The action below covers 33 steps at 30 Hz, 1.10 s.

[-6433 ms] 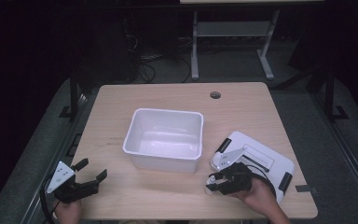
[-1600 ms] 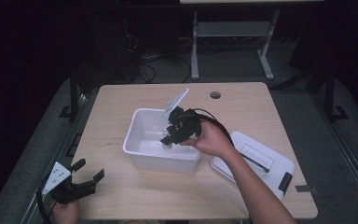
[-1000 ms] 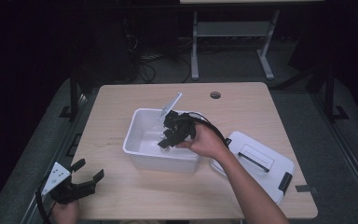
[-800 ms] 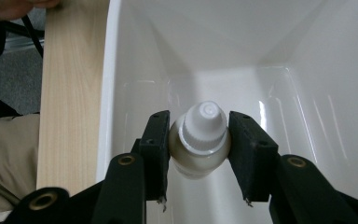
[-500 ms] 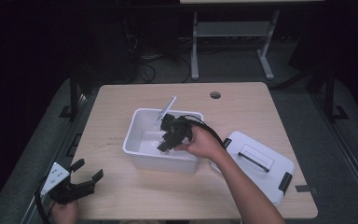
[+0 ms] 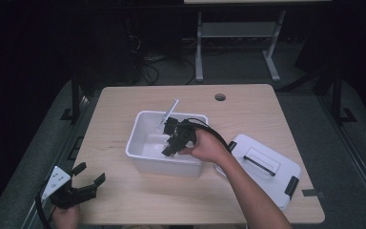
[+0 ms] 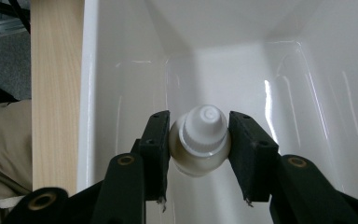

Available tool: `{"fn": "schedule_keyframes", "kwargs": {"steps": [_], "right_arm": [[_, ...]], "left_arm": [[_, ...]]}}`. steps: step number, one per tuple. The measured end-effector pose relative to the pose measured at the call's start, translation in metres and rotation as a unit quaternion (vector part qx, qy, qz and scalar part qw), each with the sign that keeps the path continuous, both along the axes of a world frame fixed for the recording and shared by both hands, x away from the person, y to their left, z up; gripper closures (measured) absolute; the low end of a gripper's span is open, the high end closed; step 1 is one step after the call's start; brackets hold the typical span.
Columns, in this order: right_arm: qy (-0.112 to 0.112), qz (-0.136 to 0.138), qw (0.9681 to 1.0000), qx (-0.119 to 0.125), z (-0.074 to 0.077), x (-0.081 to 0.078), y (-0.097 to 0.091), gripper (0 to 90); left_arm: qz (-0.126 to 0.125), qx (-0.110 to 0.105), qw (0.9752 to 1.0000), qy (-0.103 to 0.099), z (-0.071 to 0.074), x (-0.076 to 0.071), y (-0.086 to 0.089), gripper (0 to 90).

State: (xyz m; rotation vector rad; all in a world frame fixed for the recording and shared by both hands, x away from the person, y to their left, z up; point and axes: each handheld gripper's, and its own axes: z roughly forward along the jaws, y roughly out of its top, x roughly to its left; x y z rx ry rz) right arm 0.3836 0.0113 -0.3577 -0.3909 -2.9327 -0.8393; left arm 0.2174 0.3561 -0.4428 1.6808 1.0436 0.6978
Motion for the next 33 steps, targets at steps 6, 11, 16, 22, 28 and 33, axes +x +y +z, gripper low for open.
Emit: {"fn": "schedule_keyframes", "kwargs": {"steps": [6, 11, 16, 22, 28, 33], "right_arm": [[0.002, -0.001, 1.0, -0.007, 0.0, -0.001, -0.001, 59.1], [0.004, -0.001, 0.9999, -0.015, -0.001, -0.002, -0.001, 59.3], [0.004, -0.001, 0.9998, -0.018, -0.001, -0.003, -0.002, 59.2], [0.006, -0.002, 0.9997, -0.025, -0.002, -0.005, -0.003, 59.0], [0.008, -0.004, 0.9998, -0.02, 0.0, -0.005, -0.007, 59.7], [0.005, -0.009, 0.9999, -0.009, 0.003, -0.006, -0.012, 59.4]], "left_arm": [[0.0, 0.0, 1.0, 0.0, 0.0, 0.0, 0.0, 13.0], [0.001, -0.001, 1.0, 0.0, 0.0, 0.0, 0.0, 13.0], [0.0, -0.001, 1.0, 0.0, 0.0, 0.0, 0.0, 13.0], [0.0, 0.001, 1.0, 0.0, 0.0, 0.0, 0.0, 13.0], [0.0, 0.002, 1.0, 0.0, 0.0, 0.0, -0.001, 13.0], [0.0, 0.003, 1.0, 0.0, 0.0, 0.0, -0.001, 13.0]]}}
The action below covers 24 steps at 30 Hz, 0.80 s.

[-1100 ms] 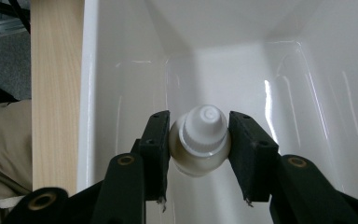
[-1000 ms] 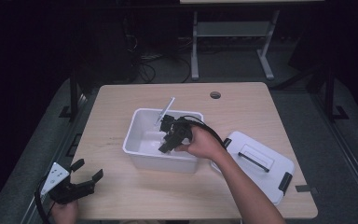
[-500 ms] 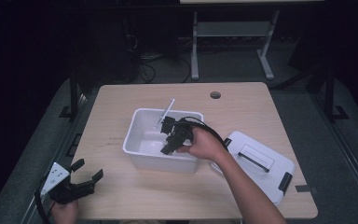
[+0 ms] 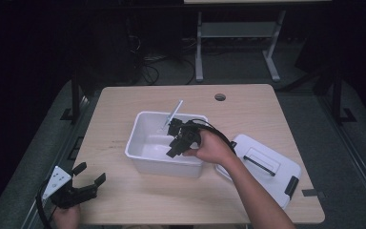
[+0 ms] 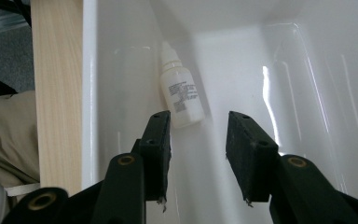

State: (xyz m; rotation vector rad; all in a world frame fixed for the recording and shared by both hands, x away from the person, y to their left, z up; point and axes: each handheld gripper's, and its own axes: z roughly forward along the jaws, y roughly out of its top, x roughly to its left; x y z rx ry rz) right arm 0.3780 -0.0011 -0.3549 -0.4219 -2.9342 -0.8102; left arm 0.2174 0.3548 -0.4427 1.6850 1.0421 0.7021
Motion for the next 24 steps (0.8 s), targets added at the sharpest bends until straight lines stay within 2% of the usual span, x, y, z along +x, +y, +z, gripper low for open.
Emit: {"fn": "schedule_keyframes", "kwargs": {"steps": [14, 21, 24], "right_arm": [[-0.026, -0.026, 0.9987, 0.035, 0.024, -0.008, -0.031, 57.6], [-0.043, -0.042, 0.9965, 0.058, 0.04, -0.013, -0.056, 56.8], [-0.049, -0.051, 0.9957, 0.06, 0.046, -0.015, -0.067, 56.7]], "left_arm": [[0.0, 0.0, 1.0, 0.0, 0.0, 0.0, -0.001, 13.0], [-0.002, 0.005, 1.0, 0.0, 0.0, 0.0, -0.002, 13.0], [-0.002, 0.004, 1.0, 0.001, 0.0, 0.0, -0.003, 13.0]]}}
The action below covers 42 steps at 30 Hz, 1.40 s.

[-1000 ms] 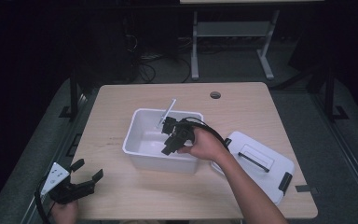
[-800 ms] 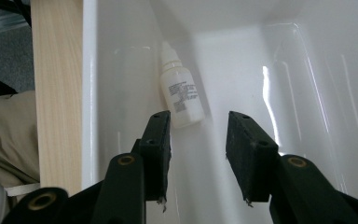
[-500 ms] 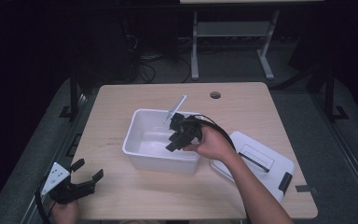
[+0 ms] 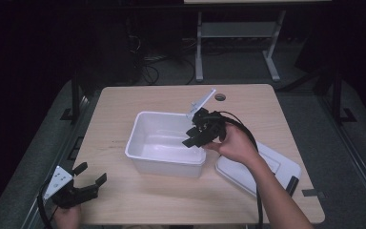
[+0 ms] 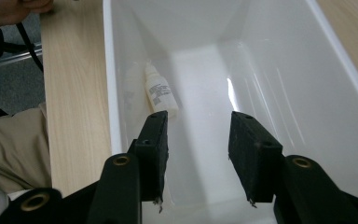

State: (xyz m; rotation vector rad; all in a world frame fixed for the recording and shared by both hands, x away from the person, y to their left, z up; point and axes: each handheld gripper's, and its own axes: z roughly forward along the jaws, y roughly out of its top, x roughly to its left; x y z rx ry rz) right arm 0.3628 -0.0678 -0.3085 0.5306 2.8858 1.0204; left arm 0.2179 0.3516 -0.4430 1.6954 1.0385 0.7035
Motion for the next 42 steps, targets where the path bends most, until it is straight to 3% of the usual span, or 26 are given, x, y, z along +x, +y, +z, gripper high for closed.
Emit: {"fn": "schedule_keyframes", "kwargs": {"steps": [19, 34, 42], "right_arm": [[-0.021, -0.075, 0.997, 0.004, 0.012, -0.017, -0.075, 52.5], [-0.016, -0.118, 0.9928, -0.004, -0.009, -0.031, -0.125, 52.3], [-0.007, -0.135, 0.9907, -0.008, -0.028, -0.039, -0.146, 52.3]], "left_arm": [[-0.003, 0.006, 1.0, -0.001, 0.0, 0.001, -0.004, 13.0], [-0.003, 0.011, 0.9999, -0.002, 0.0, 0.001, -0.006, 13.0], [-0.002, 0.012, 0.9999, -0.002, 0.0, 0.001, -0.006, 13.0]]}}
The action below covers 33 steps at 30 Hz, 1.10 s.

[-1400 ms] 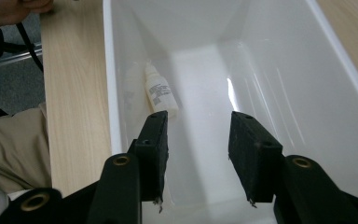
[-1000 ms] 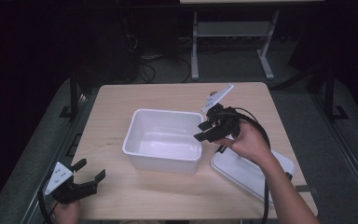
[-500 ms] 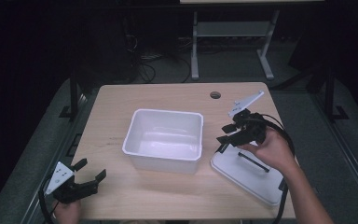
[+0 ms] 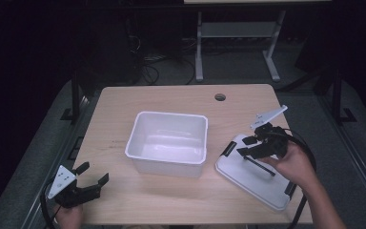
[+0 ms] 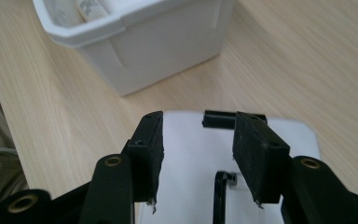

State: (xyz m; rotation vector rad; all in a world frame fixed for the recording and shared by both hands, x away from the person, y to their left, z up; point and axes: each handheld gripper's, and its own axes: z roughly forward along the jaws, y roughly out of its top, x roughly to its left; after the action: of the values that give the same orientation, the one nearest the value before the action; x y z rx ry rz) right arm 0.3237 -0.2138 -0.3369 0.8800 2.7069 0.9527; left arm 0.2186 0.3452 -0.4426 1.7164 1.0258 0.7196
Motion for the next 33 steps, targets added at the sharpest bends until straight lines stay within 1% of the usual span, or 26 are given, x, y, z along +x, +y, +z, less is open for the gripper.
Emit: {"fn": "schedule_keyframes", "kwargs": {"steps": [4, 6, 10, 13, 18, 23, 29, 33], "right_arm": [[0.002, -0.009, 1.0, -0.001, -0.012, -0.005, -0.011, 52.0], [0.006, -0.014, 0.9999, -0.001, -0.017, -0.006, -0.016, 52.1], [0.005, -0.02, 0.9998, -0.004, -0.025, -0.011, -0.022, 52.3], [0.006, -0.022, 0.9997, -0.008, -0.03, -0.013, -0.025, 52.6], [0.007, -0.025, 0.9996, -0.007, -0.038, -0.014, -0.029, 53.3], [0.01, -0.027, 0.9995, -0.015, -0.047, -0.016, -0.031, 54.4], [0.017, -0.035, 0.9991, -0.016, -0.059, -0.016, -0.036, 55.5], [0.017, -0.038, 0.999, -0.015, -0.064, -0.017, -0.04, 57.9]], "left_arm": [[-0.001, 0.002, 1.0, 0.001, 0.0, 0.0, 0.0, 13.0], [0.0, 0.005, 1.0, 0.001, 0.0, 0.0, -0.001, 13.0], [0.0, 0.004, 1.0, 0.001, 0.0, 0.001, -0.001, 13.0], [0.0, 0.006, 1.0, 0.001, -0.001, 0.001, -0.002, 13.0], [-0.001, 0.007, 1.0, 0.0, -0.001, 0.0, -0.002, 13.0], [0.001, 0.009, 1.0, 0.002, -0.001, 0.0, -0.002, 13.0], [0.001, 0.008, 1.0, 0.002, -0.001, 0.0, -0.001, 13.0], [0.001, 0.01, 1.0, 0.003, -0.002, 0.0, -0.002, 13.0]]}}
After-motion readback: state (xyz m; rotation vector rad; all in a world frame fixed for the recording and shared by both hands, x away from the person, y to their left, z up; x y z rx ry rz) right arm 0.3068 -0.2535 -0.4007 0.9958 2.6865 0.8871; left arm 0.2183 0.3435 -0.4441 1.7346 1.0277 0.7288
